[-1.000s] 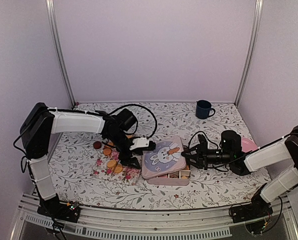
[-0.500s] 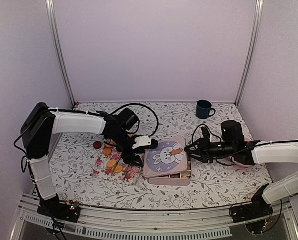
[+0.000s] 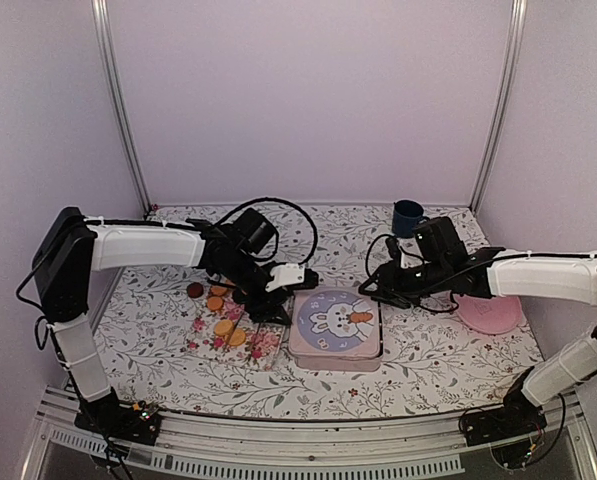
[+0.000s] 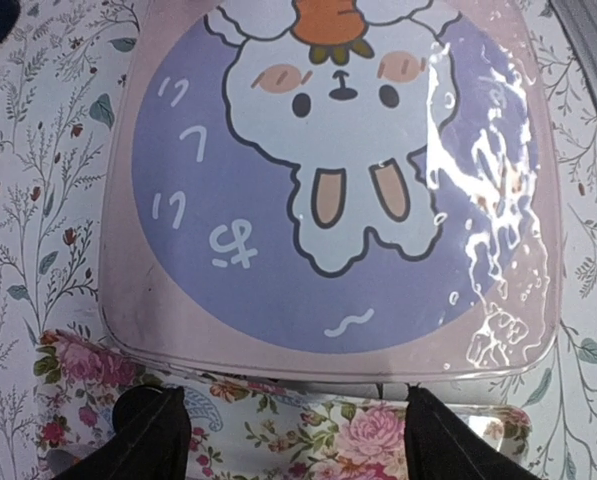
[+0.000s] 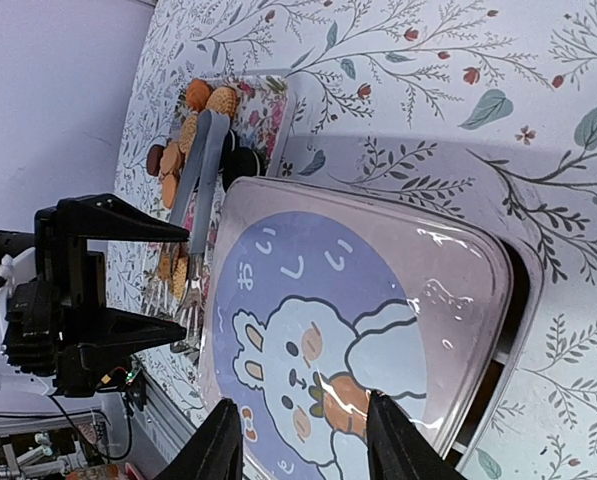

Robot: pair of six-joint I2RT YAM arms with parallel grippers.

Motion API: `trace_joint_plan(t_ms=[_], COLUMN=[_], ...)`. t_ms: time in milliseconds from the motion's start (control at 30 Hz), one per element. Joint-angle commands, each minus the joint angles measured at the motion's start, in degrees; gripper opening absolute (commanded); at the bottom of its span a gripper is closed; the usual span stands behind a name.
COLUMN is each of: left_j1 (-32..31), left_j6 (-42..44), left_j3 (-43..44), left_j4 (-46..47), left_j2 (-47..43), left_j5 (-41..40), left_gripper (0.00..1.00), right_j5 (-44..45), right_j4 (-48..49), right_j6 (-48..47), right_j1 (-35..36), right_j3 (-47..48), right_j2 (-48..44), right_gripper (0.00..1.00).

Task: Pack the cookies
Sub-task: Place the box lid on the packing box, then press the box lid onto the packing box.

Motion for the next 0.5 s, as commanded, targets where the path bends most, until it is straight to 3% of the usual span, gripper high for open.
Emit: trace_joint_plan(t_ms=[0,267,467], left_j1=[-0.1,4.0,1.8], left_j6=[-1.0,0.3,-0.9], left_j3=[-0.1,-5.4,-3.8], left_j4=[-2.0,-1.7,2.9], left_j2=[-2.3,-3.5,1.0], left_j5=[0.4,-0.6,-2.8], left_gripper=[0.75,0.75,0.65], right_j5=[4.9,6.9,9.2], right_j4=[-4.5,-5.8,-7.8], right_j6=[-3.9,-5.3,-4.0], right_j1=[3.4,4.3,3.9], right_j3=[4.9,4.6,3.6], right_j2=[4.5,5.6,0.9], right_gripper=[0.44,0.44,0.47])
